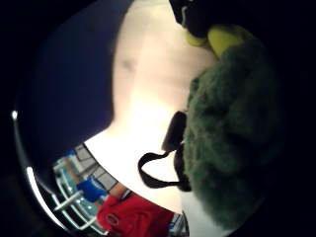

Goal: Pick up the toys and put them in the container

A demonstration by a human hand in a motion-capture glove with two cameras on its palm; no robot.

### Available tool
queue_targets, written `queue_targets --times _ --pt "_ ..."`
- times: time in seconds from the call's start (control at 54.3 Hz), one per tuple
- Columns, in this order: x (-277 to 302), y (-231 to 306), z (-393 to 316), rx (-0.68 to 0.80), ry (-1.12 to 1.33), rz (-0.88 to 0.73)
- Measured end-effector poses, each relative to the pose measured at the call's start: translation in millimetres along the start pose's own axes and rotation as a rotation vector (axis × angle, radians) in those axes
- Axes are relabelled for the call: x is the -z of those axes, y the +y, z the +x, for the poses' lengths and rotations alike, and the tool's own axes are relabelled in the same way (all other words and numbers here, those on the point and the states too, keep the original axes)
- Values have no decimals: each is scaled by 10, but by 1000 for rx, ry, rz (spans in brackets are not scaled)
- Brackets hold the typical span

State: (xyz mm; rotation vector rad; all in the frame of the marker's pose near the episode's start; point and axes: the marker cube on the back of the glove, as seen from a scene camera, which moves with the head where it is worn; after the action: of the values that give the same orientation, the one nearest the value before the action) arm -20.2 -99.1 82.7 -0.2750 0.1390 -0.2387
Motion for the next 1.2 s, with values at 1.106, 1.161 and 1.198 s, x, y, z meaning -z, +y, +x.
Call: queue_targets --times 1.106,1.161,1.198 --pt "2080 -697 -1849 241 -295 361" --pt "2041 -778 -1876 220 -265 363" --pt "1988 -818 -1871 200 -235 338"
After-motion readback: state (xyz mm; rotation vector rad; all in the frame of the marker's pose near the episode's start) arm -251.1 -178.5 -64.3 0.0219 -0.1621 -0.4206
